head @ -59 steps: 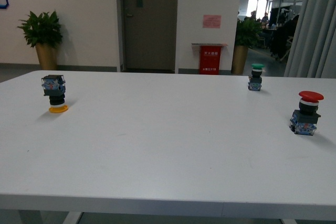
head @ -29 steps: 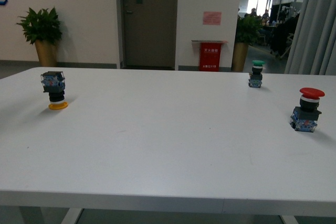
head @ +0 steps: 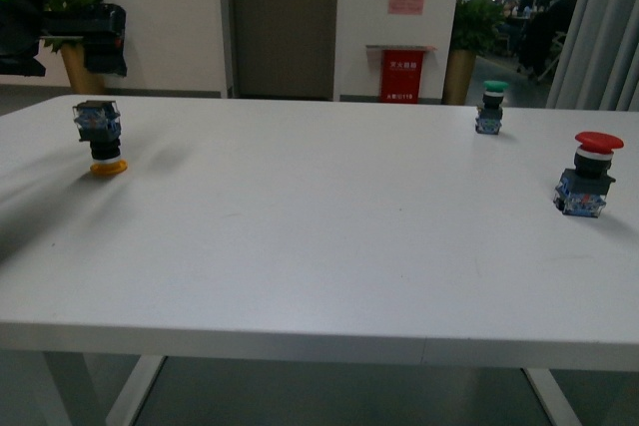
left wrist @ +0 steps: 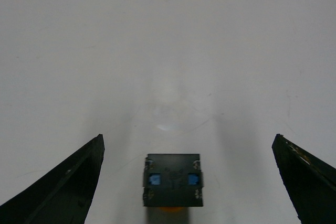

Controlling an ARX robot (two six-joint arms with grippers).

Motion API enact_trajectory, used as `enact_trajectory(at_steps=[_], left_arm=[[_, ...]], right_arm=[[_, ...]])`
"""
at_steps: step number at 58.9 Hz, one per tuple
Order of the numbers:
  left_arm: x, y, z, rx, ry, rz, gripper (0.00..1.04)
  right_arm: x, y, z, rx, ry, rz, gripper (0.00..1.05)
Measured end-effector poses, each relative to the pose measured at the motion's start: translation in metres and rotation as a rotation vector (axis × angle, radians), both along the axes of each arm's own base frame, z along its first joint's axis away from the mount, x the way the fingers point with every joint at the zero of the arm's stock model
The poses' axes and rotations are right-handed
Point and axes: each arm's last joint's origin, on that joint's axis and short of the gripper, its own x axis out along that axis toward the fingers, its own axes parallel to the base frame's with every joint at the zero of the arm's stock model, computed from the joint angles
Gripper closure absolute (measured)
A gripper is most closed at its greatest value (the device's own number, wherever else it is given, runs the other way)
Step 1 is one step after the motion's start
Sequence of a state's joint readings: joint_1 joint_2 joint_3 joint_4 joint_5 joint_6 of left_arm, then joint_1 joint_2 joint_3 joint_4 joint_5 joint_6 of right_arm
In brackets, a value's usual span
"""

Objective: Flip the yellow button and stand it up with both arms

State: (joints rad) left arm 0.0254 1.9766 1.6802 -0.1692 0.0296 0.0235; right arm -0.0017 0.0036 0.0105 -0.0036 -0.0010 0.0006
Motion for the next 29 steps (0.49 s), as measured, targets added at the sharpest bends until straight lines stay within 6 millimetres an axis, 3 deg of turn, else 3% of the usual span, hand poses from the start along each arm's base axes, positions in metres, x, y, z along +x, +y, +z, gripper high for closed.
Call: enact_trajectory(at_steps=[29], left_arm=[[0.01, 0.003, -0.017, 0.005, 0.048, 0.014, 0.06]], right_arm=[[0.0, 0.0, 0.0, 0.0, 0.0, 0.0, 0.07]])
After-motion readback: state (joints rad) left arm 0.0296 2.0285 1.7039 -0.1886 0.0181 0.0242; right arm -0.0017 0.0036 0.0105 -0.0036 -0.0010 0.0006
